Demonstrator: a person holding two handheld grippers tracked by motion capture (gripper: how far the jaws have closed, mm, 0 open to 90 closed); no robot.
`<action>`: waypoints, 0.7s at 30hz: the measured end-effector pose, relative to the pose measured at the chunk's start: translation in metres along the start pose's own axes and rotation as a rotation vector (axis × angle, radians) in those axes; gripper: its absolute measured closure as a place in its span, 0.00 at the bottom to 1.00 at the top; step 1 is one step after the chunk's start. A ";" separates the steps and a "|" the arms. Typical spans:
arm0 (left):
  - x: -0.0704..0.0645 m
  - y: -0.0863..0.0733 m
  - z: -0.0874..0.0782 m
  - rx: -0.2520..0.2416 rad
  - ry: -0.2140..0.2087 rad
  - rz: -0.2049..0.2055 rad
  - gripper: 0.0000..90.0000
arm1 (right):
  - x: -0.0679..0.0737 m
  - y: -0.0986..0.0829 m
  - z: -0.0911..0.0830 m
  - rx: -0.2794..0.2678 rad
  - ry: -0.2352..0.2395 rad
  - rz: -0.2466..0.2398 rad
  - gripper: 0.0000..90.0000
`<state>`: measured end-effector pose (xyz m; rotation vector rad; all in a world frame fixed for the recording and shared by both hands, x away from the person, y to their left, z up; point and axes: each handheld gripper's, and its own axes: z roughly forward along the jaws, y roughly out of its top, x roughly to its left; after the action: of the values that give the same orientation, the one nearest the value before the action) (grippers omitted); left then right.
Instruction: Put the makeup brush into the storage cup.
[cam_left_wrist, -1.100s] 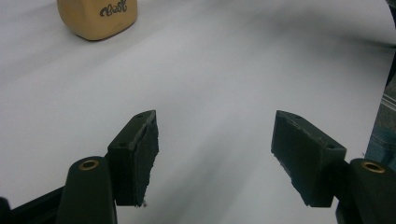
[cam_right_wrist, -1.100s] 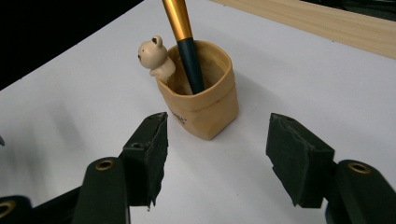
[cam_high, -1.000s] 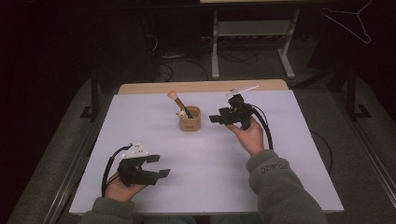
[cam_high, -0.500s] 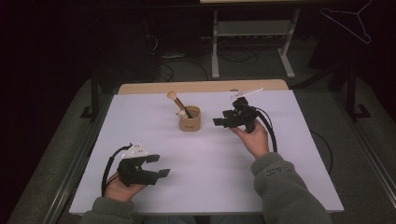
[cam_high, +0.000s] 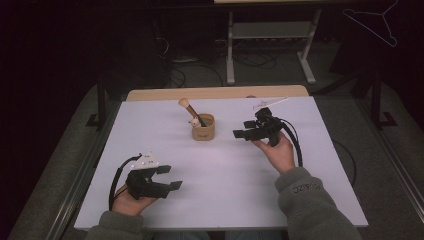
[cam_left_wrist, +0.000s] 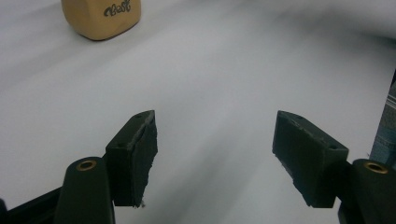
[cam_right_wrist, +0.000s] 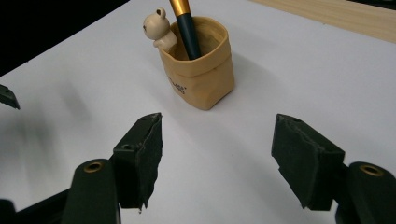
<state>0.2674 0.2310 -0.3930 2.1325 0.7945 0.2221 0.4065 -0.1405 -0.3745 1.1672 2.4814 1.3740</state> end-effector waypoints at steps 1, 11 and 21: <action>0.000 0.000 0.000 0.000 0.000 -0.004 0.34 | 0.000 -0.001 -0.001 0.001 0.000 -0.006 0.36; 0.001 0.000 0.001 0.006 0.003 -0.011 0.31 | 0.003 -0.010 -0.008 0.012 -0.002 -0.021 0.31; 0.004 -0.001 0.000 0.010 0.016 -0.020 0.29 | 0.007 -0.019 -0.017 0.019 -0.026 -0.034 0.28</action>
<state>0.2698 0.2340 -0.3940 2.1341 0.8273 0.2256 0.3832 -0.1534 -0.3770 1.1332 2.4904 1.3216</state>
